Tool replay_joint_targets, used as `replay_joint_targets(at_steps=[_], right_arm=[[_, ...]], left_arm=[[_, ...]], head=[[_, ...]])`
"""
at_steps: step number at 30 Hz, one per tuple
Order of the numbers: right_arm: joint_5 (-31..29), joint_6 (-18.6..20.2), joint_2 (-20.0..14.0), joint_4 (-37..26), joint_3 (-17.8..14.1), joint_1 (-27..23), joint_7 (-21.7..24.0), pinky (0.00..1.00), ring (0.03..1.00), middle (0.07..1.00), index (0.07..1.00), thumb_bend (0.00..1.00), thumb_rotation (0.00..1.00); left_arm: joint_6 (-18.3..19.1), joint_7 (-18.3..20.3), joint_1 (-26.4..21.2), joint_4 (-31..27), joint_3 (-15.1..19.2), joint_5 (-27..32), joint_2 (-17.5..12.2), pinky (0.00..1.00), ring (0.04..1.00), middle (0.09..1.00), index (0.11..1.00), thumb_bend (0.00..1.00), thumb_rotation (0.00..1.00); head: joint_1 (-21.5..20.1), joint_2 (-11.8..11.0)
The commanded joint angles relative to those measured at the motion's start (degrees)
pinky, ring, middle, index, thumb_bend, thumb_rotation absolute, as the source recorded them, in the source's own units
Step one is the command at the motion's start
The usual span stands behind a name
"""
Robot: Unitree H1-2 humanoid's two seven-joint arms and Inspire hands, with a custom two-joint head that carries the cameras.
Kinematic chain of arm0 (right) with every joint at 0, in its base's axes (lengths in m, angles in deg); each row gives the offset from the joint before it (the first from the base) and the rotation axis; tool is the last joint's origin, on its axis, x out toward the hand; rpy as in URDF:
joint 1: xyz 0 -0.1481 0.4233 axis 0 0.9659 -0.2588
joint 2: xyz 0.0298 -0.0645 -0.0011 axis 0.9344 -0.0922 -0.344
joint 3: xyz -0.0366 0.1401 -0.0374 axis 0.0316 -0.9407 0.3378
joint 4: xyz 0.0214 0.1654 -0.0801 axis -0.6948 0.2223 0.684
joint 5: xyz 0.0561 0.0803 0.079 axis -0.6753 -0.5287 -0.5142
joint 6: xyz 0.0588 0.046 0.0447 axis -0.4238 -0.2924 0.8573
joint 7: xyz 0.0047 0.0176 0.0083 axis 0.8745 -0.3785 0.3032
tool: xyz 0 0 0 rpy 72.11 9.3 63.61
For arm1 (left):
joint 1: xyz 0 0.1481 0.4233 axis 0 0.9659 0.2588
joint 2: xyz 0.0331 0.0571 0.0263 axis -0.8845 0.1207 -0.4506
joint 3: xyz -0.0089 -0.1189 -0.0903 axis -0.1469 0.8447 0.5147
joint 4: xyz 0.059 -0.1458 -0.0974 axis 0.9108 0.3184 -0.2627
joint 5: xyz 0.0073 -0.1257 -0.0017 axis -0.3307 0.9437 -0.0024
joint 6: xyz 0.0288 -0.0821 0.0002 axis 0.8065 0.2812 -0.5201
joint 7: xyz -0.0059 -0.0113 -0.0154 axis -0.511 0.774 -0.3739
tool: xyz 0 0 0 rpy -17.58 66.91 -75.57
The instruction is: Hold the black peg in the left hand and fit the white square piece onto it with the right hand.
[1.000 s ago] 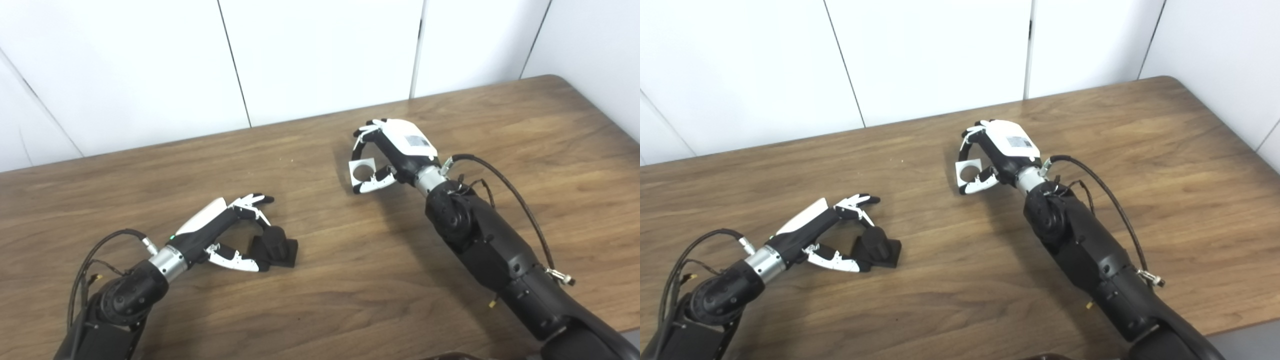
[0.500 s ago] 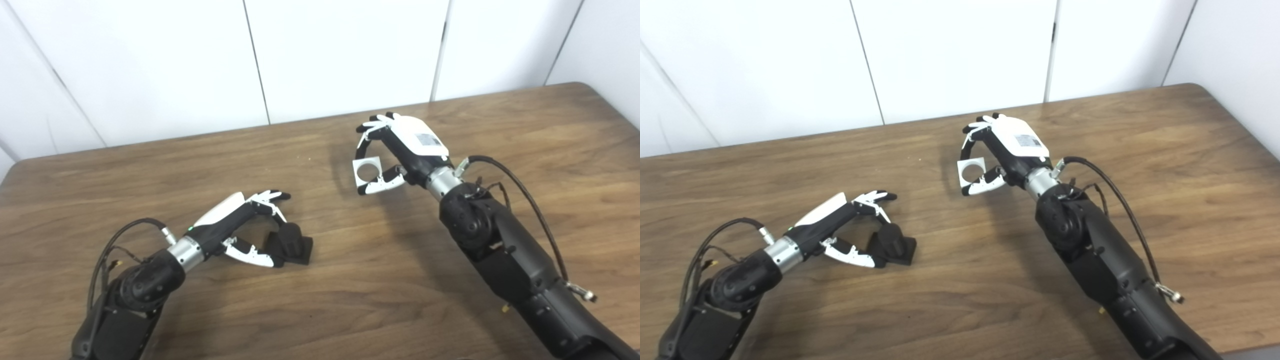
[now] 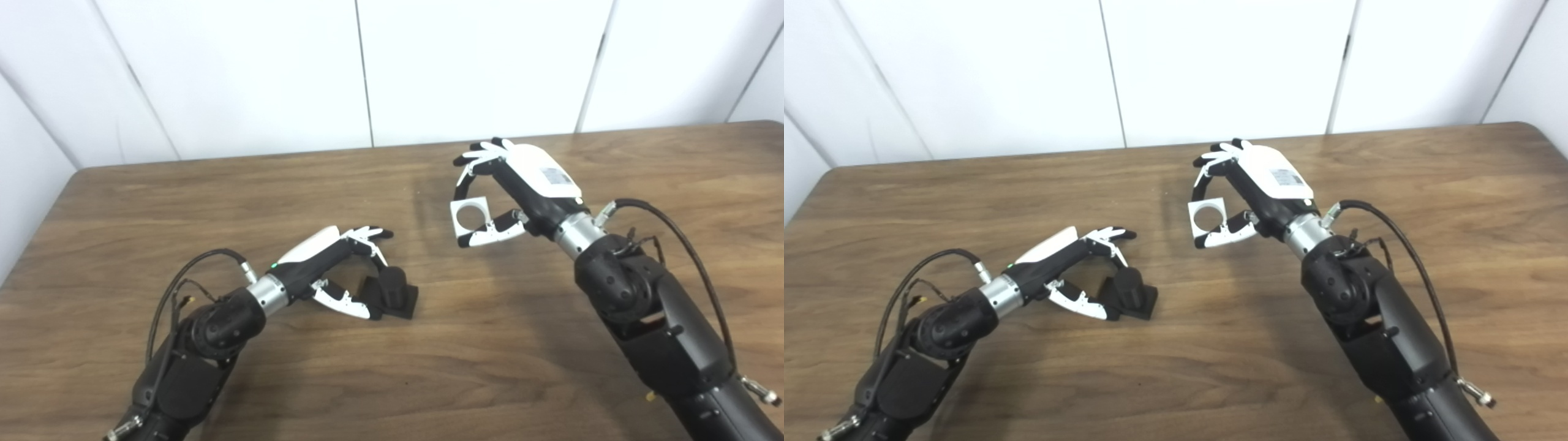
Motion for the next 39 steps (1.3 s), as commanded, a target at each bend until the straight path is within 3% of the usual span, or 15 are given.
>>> replay_joint_targets(at_steps=[1, 22, 39], right_arm=[[-1.4, -1.4, 0.6, -3.0, -1.1, -1.9, 0.5, 0.97, 0.911, 0.81, 0.48, 0.51, 0.14], [-3.9, -1.7, 3.0, -9.2, 0.8, -0.8, 7.5, 0.95, 0.903, 0.8, 0.48, 0.51, 0.14], [-3.8, -2.1, 5.8, -8.9, 4.0, 0.3, 9.0, 0.96, 0.909, 0.805, 0.48, 0.51, 0.14]], left_arm=[[2.5, 1.6, 0.2, 1.2, -1.7, -2.5, 0.4, 1.0, 1.0, 0.96, 0.492, 0.51, 0.09], [2.6, 1.0, -0.1, 1.8, -1.7, -2.7, 1.0, 1.0, 1.0, 0.955, 0.491, 0.51, 0.09], [2.3, 0.6, -0.2, 2.0, -1.9, -3.3, 1.5, 1.0, 1.0, 0.952, 0.491, 0.51, 0.09]], head=[[0.5, 0.0], [1.3, 0.4], [1.8, 0.6]])
